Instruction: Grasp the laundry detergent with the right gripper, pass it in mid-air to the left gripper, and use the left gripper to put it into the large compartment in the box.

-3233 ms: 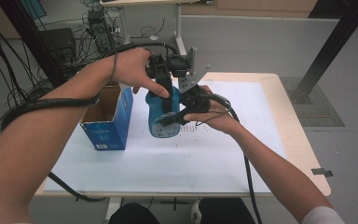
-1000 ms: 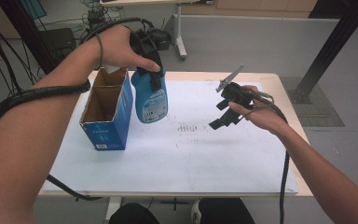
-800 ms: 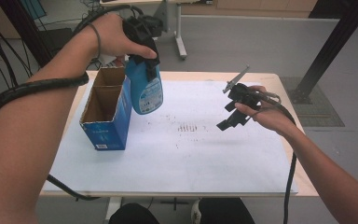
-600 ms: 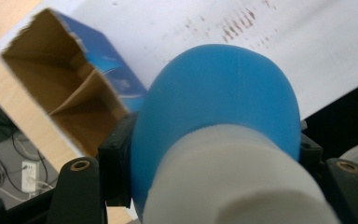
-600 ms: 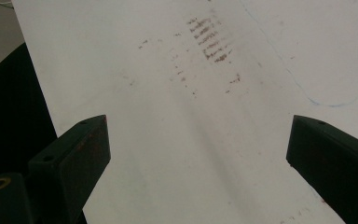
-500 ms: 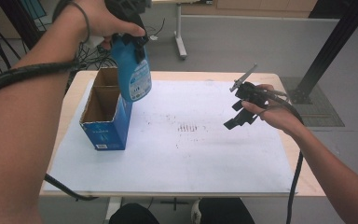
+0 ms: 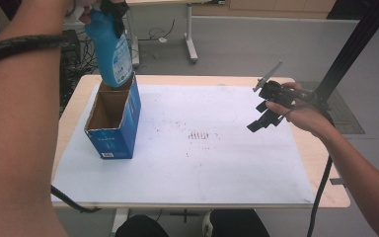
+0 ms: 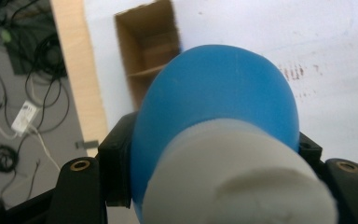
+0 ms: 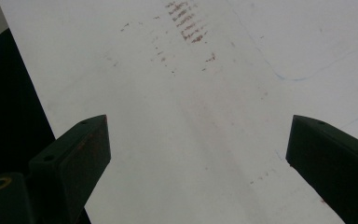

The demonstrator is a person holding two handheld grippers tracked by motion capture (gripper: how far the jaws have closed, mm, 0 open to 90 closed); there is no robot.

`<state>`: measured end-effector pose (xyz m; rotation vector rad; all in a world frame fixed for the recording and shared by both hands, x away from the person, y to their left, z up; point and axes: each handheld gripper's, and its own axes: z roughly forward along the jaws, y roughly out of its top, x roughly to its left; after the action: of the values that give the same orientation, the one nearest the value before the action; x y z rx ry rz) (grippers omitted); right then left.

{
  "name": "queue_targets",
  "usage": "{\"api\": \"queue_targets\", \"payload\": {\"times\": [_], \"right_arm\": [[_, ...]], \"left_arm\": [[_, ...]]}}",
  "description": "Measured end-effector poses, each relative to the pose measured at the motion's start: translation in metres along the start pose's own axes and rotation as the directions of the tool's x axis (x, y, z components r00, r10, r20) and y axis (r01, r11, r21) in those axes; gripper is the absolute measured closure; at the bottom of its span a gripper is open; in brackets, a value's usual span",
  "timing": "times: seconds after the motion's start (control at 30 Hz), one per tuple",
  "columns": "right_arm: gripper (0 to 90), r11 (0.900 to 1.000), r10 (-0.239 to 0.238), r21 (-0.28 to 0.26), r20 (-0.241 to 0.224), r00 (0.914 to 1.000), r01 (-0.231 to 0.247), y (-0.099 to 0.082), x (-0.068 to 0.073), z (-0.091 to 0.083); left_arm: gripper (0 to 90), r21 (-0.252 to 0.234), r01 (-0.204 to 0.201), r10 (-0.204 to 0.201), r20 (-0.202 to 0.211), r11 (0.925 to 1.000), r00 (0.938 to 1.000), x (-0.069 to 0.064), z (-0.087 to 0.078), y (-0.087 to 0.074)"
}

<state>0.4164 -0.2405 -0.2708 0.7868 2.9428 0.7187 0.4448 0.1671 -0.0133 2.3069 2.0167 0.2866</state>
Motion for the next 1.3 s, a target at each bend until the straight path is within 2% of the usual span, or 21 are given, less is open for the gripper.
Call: {"api": "queue_targets", "payload": {"times": [0.03,0.07,0.1,0.13,0.17,0.2,0.23,0.27,0.33,0.37,0.4,0.47,0.5,0.53,0.87,1.2,1.3], "right_arm": [[6.4,1.0000,0.000,0.000,0.000,1.0000,0.000,0.000,0.000,0.000],[6.4,1.0000,0.002,0.000,0.001,1.0000,-0.002,-0.001,-0.001,-0.001],[6.4,1.0000,0.003,0.001,0.003,1.0000,-0.003,-0.002,-0.002,-0.002],[6.4,1.0000,0.003,0.001,0.003,1.0000,-0.003,-0.002,-0.002,-0.002],[6.4,1.0000,0.009,0.003,0.000,1.0000,-0.009,-0.002,-0.002,-0.002],[6.4,1.0000,0.009,0.003,0.000,1.0000,-0.009,-0.002,-0.002,-0.002],[6.4,1.0000,0.007,0.005,-0.001,1.0000,-0.007,-0.002,-0.002,-0.004],[6.4,1.0000,0.007,0.001,0.000,1.0000,-0.007,-0.002,-0.002,-0.004],[6.4,1.0000,0.004,0.002,-0.001,1.0000,-0.004,-0.001,-0.001,-0.005],[6.4,1.0000,-0.001,0.003,-0.001,1.0000,0.001,-0.001,-0.001,-0.006],[6.4,1.0000,-0.001,0.003,-0.001,1.0000,0.001,-0.001,-0.001,-0.006],[6.4,1.0000,-0.002,0.000,-0.005,1.0000,0.002,0.001,0.000,-0.005],[6.4,1.0000,-0.002,0.000,-0.005,1.0000,0.002,0.001,0.000,-0.005],[6.4,1.0000,-0.003,0.004,-0.006,1.0000,0.003,0.001,0.001,-0.004],[6.4,0.9999,-0.005,0.012,-0.012,0.9999,0.006,0.001,0.003,-0.003],[6.3,0.9999,0.001,0.013,-0.011,0.9999,-0.001,-0.003,0.000,-0.003],[6.3,1.0000,0.005,-0.001,-0.010,0.9999,-0.005,-0.003,-0.001,-0.007]], "left_arm": [[36.4,0.000,0.000,0.000,0.000,1.0000,1.0000,0.000,0.000,0.000],[36.4,0.003,0.019,-0.019,-0.002,0.9998,0.9998,0.004,-0.002,0.000],[36.4,0.004,0.060,-0.060,-0.001,0.9982,0.9982,0.011,-0.005,-0.002],[36.4,0.004,0.060,-0.060,-0.001,0.9982,0.9982,0.011,-0.005,-0.002],[36.4,0.002,0.090,-0.090,-0.008,0.9960,0.9959,0.016,-0.008,-0.003],[36.3,0.002,0.090,-0.090,-0.008,0.9960,0.9959,0.016,-0.008,-0.003],[36.4,-0.004,0.120,-0.120,-0.017,0.9928,0.9927,0.021,-0.009,-0.005],[36.4,-0.004,0.120,-0.120,-0.017,0.9928,0.9927,0.021,-0.009,-0.005],[36.4,-0.011,0.151,-0.151,-0.029,0.9885,0.9881,0.026,-0.010,-0.006],[36.4,-0.013,0.182,-0.182,-0.027,0.9832,0.9829,0.031,-0.010,-0.008],[36.4,-0.013,0.182,-0.182,-0.027,0.9832,0.9829,0.031,-0.010,-0.008],[36.4,-0.020,0.211,-0.212,-0.017,0.9772,0.9772,0.037,-0.008,-0.011],[36.4,-0.020,0.211,-0.212,-0.017,0.9772,0.9772,0.037,-0.008,-0.011],[36.4,-0.017,0.225,-0.225,-0.013,0.9743,0.9743,0.039,-0.006,-0.012],[36.4,-0.004,0.254,-0.254,-0.011,0.9671,0.9671,0.045,0.012,-0.011],[36.4,0.002,0.256,-0.256,-0.005,0.9668,0.9668,0.047,0.030,-0.013],[36.4,0.018,0.254,-0.253,-0.010,0.9671,0.9673,0.047,0.040,-0.013]]}}
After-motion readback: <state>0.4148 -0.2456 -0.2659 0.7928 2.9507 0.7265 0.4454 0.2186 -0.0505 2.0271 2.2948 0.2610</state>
